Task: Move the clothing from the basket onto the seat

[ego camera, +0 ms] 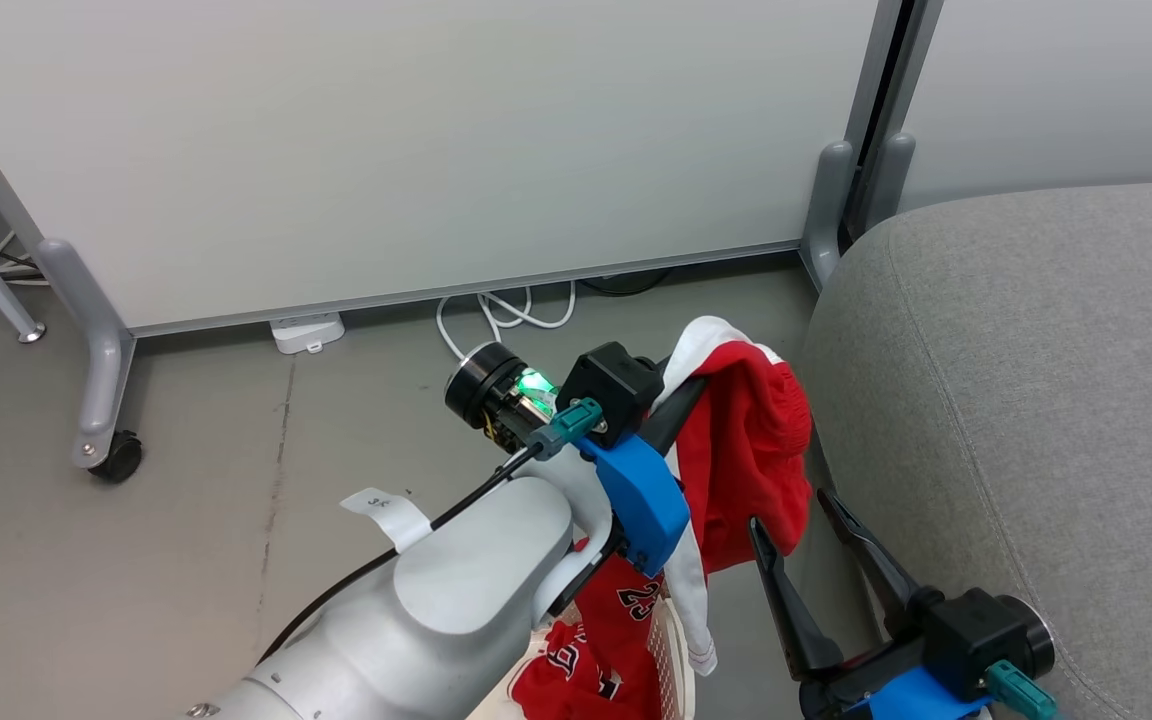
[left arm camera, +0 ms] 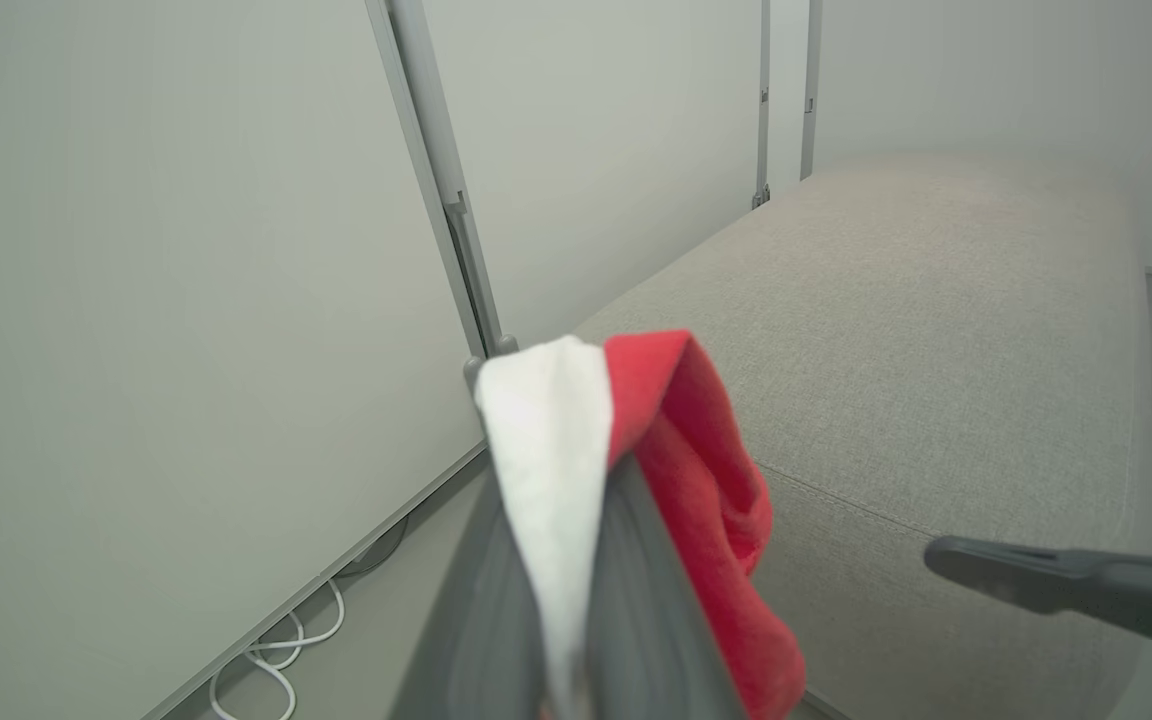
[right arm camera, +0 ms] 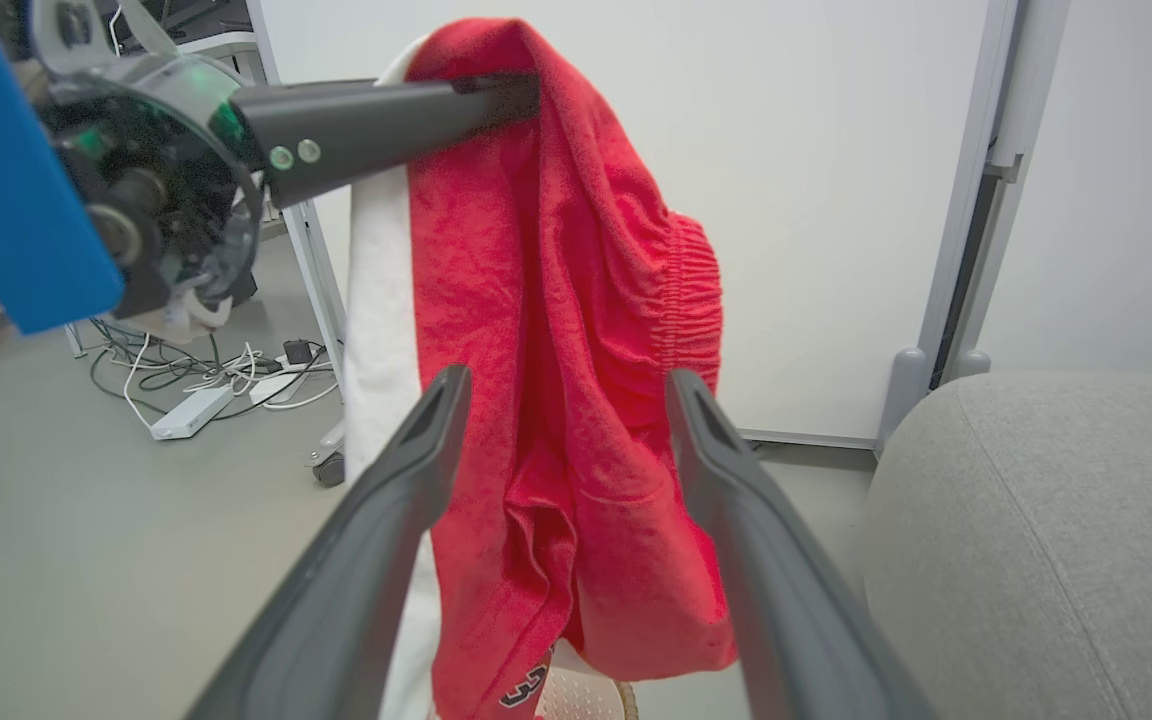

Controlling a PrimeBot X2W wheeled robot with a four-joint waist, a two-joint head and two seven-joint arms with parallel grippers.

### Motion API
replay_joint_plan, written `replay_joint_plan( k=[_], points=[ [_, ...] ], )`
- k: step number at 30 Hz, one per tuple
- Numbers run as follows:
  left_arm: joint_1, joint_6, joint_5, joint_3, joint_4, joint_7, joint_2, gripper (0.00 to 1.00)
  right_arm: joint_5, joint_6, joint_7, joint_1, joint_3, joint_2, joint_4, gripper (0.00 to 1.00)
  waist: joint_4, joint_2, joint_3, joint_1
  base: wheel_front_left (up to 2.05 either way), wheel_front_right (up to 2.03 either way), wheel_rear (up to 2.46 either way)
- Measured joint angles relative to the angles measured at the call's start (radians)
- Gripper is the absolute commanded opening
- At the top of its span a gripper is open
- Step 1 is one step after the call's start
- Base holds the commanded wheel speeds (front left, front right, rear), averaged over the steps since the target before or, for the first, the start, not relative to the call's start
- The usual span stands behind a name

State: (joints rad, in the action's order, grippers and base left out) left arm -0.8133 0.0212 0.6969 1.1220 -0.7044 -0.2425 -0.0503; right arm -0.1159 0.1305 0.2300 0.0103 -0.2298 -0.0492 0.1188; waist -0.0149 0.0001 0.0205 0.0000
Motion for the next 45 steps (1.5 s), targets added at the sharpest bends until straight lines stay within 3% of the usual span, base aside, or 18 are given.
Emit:
replay_joint_plan(
  k=[19, 37, 45],
  points=[
    [-0.042, -0.027, 0.077, 0.081, -0.012, -0.016, 0.000, 0.00, -0.029, 0.000, -0.071, 0.024, -0.091, 0.000, 0.101, 1.00, 0.003, 0.0000, 0.002, 0.0000, 0.00, 0.00, 0.00],
    [-0.071, -0.044, 0.105, 0.121, 0.010, -0.019, 0.000, 0.00, -0.097, 0.000, -0.031, 0.219, -0.191, 0.000, 0.346, 1.00, 0.023, 0.0000, 0.023, 0.0000, 0.00, 0.00, 0.00],
    [-0.075, -0.052, 0.107, 0.127, 0.020, -0.019, 0.000, 0.00, -0.162, 0.000, -0.008, 0.269, -0.256, 0.000, 0.387, 1.00, 0.027, 0.0000, 0.028, 0.0000, 0.00, 0.00, 0.00]
  ],
)
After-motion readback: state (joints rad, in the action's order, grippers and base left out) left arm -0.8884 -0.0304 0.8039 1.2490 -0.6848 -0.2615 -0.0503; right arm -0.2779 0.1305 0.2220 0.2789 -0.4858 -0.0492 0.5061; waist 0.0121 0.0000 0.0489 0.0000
